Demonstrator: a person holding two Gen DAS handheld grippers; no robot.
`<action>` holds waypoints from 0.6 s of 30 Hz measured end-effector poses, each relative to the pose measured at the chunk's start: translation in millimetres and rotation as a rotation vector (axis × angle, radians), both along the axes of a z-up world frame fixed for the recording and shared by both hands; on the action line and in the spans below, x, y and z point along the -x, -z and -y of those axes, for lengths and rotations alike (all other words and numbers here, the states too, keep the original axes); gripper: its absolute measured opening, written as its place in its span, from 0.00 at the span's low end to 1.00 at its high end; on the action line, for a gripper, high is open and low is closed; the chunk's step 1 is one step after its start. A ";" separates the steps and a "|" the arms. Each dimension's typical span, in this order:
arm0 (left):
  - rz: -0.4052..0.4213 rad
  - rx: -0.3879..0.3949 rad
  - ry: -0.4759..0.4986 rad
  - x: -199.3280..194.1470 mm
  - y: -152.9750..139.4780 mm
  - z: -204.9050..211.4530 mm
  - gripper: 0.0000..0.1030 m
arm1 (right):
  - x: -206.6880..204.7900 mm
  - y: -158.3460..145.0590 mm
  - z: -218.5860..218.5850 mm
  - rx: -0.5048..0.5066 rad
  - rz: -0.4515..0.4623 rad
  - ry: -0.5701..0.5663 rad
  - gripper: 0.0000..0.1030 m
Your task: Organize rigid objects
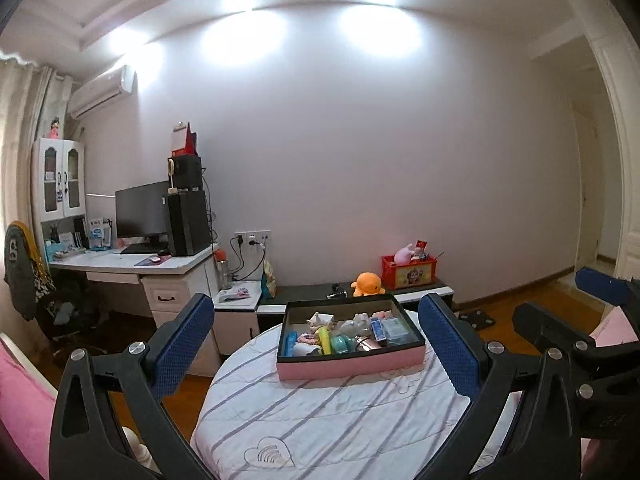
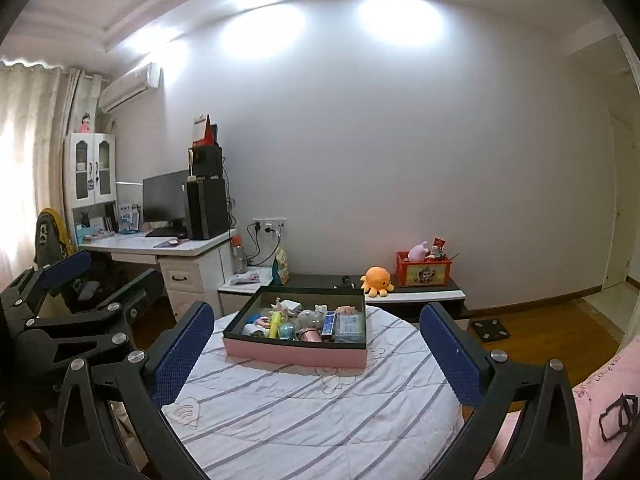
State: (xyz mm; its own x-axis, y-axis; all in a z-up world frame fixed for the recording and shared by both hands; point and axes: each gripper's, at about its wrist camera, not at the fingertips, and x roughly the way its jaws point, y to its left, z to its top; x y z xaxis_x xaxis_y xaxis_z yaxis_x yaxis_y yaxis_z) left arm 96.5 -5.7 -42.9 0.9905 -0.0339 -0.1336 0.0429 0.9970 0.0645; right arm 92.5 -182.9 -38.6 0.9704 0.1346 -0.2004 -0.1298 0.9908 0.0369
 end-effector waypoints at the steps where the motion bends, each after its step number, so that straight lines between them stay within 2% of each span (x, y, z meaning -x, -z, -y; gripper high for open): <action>1: 0.012 0.002 -0.002 6.3 -1.7 -0.5 1.00 | 5.0 -1.8 -0.4 0.000 0.009 -0.001 1.00; 9: 0.081 0.014 -0.018 46.2 -17.0 -6.0 1.00 | 42.9 -17.9 -8.4 0.017 0.076 0.003 1.00; 18: 0.133 -0.001 -0.043 68.3 -25.7 -10.6 1.00 | 69.5 -29.5 -19.0 0.029 0.121 0.003 1.00</action>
State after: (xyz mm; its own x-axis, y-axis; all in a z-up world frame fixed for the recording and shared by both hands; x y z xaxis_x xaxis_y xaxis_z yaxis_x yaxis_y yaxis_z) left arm 28.2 4.9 -17.2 1.0000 0.0091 -0.0010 -0.0090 0.9976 0.0682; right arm 23.1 -163.9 -9.1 0.9882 0.1272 -0.0854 -0.1283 0.9917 -0.0076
